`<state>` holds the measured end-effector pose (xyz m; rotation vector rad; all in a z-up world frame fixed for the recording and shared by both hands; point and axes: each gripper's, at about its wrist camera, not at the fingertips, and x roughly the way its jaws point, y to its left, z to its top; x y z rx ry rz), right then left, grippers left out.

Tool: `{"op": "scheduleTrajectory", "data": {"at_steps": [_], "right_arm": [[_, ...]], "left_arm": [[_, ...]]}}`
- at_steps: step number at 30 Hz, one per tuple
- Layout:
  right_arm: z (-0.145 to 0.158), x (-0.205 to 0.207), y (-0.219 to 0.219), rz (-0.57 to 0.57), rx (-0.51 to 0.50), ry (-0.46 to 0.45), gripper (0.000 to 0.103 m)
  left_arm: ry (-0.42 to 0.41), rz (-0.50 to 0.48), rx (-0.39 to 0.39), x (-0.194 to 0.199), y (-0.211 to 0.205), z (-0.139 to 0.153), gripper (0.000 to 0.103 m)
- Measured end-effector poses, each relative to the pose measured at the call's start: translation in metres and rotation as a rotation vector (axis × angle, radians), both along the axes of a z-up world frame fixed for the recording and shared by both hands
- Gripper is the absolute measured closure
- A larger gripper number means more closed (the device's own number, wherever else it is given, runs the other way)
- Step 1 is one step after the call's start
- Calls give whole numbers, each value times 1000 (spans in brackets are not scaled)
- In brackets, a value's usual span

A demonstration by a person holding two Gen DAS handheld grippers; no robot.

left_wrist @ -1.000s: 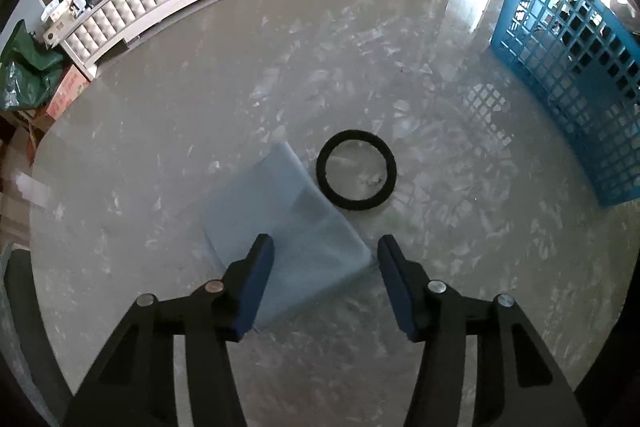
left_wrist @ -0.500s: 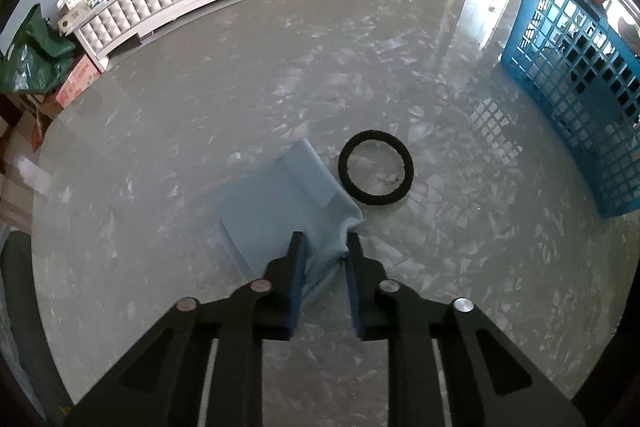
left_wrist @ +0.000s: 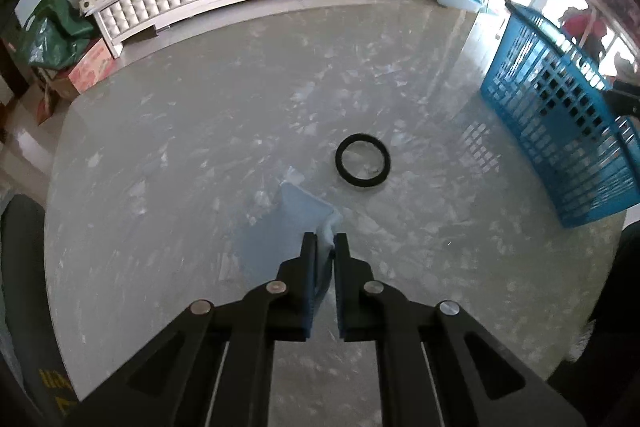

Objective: Organize soft objects
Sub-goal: 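Lower the plush toy into the basket with right gripper while left gripper grasps light-blue cloth, then carry the light-blue cloth over the basket and open the left gripper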

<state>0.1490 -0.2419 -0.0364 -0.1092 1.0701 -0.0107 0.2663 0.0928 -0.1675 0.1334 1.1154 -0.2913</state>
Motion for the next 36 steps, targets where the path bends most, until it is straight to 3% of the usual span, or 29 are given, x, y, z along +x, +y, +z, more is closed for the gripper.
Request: {"op": "scheduleTrajectory", "data": {"at_steps": [12,22,28,36], "right_arm": [[37,-54,-28,-29,89,-88,0],[38,-86,-54,-85,148,-106,0],[35,-90,-68,-105,186,-118,0],[29,-96,-86,-121,225,-121,0]], "left_arm": [[-97,18,-83,-41,-10,77,96],[-191,-85,-97,-57,-77,142,96],[-207,-174,-85,-54,-133,159,96],[-193,-318,-61,-46,-215,156,96]]}}
